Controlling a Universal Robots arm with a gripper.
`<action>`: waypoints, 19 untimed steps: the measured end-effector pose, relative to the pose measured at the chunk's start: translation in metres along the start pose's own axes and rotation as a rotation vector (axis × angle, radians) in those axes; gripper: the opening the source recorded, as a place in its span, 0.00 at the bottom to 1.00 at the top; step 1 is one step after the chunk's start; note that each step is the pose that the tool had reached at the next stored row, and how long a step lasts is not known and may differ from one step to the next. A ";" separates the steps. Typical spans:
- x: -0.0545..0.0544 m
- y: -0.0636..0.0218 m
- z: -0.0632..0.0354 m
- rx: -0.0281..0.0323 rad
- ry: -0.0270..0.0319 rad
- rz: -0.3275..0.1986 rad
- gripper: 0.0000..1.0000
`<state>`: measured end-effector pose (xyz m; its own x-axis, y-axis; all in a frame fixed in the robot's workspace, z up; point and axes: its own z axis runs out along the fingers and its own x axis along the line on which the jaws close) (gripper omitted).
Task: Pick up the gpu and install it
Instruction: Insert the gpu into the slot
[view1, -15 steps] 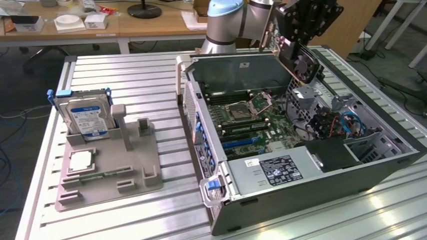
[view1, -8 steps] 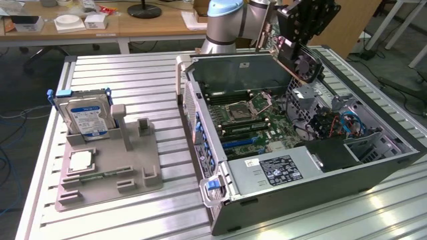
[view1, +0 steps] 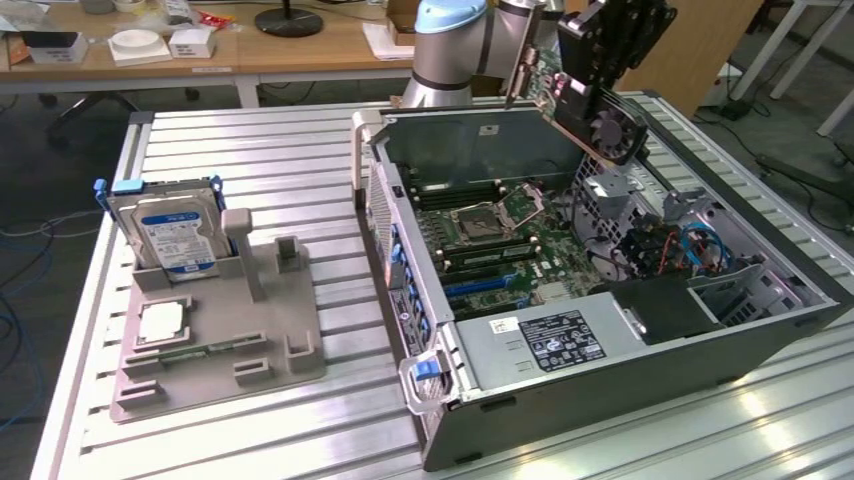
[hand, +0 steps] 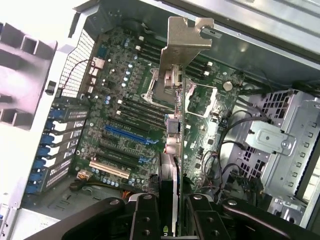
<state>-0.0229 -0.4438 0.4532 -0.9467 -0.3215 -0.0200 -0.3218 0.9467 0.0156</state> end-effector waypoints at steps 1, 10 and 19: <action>0.000 0.0000 0.0000 -0.0002 0.0001 -0.007 0.27; 0.000 -0.0001 0.0000 -0.0019 0.0010 -0.074 0.27; 0.000 -0.0004 0.0000 -0.0056 0.0009 -0.133 0.27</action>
<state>-0.0229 -0.4442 0.4532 -0.8958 -0.4439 -0.0213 -0.4443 0.8957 0.0184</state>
